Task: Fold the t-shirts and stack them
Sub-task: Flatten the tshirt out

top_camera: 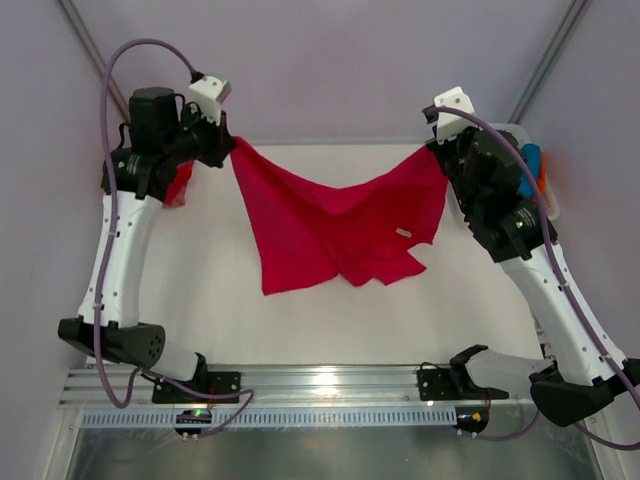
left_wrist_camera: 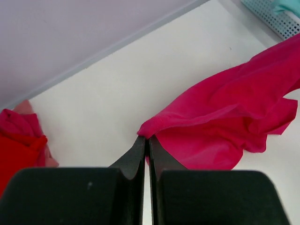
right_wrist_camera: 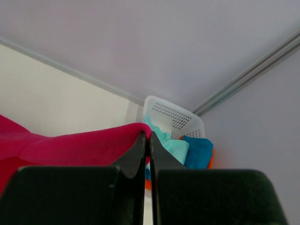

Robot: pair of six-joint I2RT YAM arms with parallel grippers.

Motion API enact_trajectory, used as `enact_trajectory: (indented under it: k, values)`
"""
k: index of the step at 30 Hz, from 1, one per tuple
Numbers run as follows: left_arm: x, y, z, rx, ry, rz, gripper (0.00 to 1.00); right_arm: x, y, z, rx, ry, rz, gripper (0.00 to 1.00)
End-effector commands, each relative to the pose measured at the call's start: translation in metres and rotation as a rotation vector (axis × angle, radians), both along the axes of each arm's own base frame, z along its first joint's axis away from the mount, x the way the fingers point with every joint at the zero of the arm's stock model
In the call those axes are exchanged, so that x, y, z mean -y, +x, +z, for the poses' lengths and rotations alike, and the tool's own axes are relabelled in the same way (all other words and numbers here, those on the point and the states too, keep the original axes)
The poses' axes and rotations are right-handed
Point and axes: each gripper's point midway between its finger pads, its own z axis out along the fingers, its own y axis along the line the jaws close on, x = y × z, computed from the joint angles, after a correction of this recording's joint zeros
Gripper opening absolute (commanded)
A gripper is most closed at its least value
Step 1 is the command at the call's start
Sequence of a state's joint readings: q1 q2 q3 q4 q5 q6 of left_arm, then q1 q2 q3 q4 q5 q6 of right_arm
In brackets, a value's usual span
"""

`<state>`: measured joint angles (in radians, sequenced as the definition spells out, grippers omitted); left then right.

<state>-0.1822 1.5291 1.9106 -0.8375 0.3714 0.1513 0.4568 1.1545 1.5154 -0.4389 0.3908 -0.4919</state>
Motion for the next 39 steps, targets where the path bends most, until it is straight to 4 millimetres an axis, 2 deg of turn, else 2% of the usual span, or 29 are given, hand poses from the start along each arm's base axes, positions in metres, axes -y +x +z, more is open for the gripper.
enact_trajectory:
  k: [1, 5, 7, 8, 11, 12, 14, 15, 23, 27, 28, 31, 34, 37, 39]
  values:
    - [-0.024, -0.004, 0.003, 0.018, 0.03, 0.128, 0.0, 0.017, 0.001, 0.051, 0.16, 0.067, -0.101, 0.03]
    - [-0.042, -0.032, 0.031, 0.117, 0.047, 0.187, 0.0, 0.022, -0.001, 0.074, 0.208, 0.084, -0.124, 0.03]
    - [-0.053, -0.039, 0.04, 0.147, 0.066, 0.234, 0.0, 0.025, -0.005, 0.085, 0.236, 0.097, -0.129, 0.03]
    - [-0.057, -0.048, 0.051, 0.18, 0.064, 0.247, 0.0, 0.027, -0.009, 0.095, 0.256, 0.106, -0.134, 0.03]
    - [-0.067, -0.063, 0.065, 0.228, 0.07, 0.288, 0.0, 0.032, -0.019, 0.113, 0.296, 0.122, -0.129, 0.03]
    - [-0.071, -0.073, 0.074, 0.258, 0.065, 0.3, 0.0, 0.033, -0.022, 0.117, 0.305, 0.126, -0.127, 0.03]
    - [-0.081, -0.081, 0.081, 0.289, 0.07, 0.345, 0.0, 0.037, -0.03, 0.127, 0.331, 0.129, -0.129, 0.03]
    - [-0.091, -0.089, 0.093, 0.33, 0.068, 0.394, 0.0, 0.038, -0.032, 0.13, 0.339, 0.131, -0.126, 0.03]
    - [-0.106, -0.125, 0.129, 0.439, 0.041, 0.454, 0.0, 0.046, -0.06, 0.167, 0.417, 0.178, -0.093, 0.03]
    - [-0.11, -0.142, 0.142, 0.485, 0.017, 0.46, 0.0, 0.047, -0.085, 0.183, 0.438, 0.229, -0.029, 0.03]
    - [-0.11, -0.145, 0.144, 0.49, 0.013, 0.46, 0.0, 0.046, -0.094, 0.192, 0.46, 0.244, 0.0, 0.03]
    - [-0.111, -0.159, 0.153, 0.511, -0.002, 0.458, 0.0, 0.047, -0.118, 0.205, 0.486, 0.277, 0.062, 0.03]
    - [-0.111, -0.173, 0.158, 0.527, -0.019, 0.45, 0.0, 0.052, -0.139, 0.213, 0.511, 0.295, 0.092, 0.03]
    - [-0.113, -0.189, 0.163, 0.55, -0.037, 0.444, 0.0, 0.048, -0.16, 0.217, 0.527, 0.277, 0.169, 0.04]
    - [-0.115, -0.202, 0.167, 0.568, -0.046, 0.444, 0.0, 0.035, -0.171, 0.214, 0.515, 0.247, 0.268, 0.04]
